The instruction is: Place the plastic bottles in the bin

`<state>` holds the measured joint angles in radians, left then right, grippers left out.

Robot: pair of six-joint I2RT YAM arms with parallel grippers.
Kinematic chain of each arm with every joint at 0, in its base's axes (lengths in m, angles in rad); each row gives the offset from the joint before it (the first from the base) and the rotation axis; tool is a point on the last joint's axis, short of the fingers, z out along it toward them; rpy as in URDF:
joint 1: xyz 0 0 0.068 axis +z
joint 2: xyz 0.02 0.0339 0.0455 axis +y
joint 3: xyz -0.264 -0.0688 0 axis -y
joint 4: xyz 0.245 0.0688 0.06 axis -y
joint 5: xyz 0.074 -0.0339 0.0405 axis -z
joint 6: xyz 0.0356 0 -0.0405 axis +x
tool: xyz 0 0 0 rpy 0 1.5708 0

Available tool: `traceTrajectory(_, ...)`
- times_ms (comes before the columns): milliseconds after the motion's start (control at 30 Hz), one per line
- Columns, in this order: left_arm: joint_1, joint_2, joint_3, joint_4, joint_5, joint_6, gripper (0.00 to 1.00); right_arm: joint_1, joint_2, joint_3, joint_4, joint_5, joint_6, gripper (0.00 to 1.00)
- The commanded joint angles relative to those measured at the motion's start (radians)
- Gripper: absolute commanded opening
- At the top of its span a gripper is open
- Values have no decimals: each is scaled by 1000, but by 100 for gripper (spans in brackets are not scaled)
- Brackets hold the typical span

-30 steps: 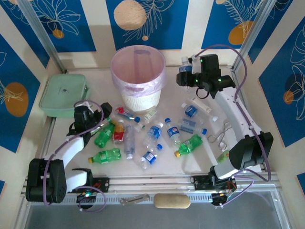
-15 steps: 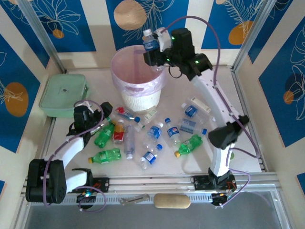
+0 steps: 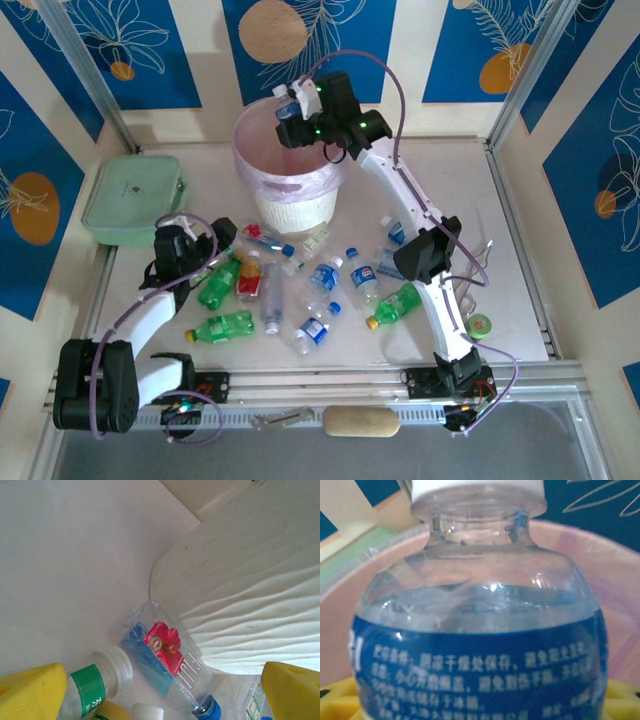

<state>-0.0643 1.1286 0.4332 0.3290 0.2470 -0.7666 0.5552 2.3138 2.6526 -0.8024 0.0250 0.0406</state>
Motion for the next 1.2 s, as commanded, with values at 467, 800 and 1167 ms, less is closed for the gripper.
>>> traceTrajectory(467, -10, 2, -22, 27, 29, 5, 100, 74, 107, 1, -99, 39, -59, 65)
traceTrajectory(800, -11, 1, -24, 28, 26, 1, 99, 78, 122, 1, -126, 79, -99, 70)
traceTrajectory(1167, -10, 1, -27, 28, 23, 0, 100, 90, 122, 3, -106, 108, -120, 83)
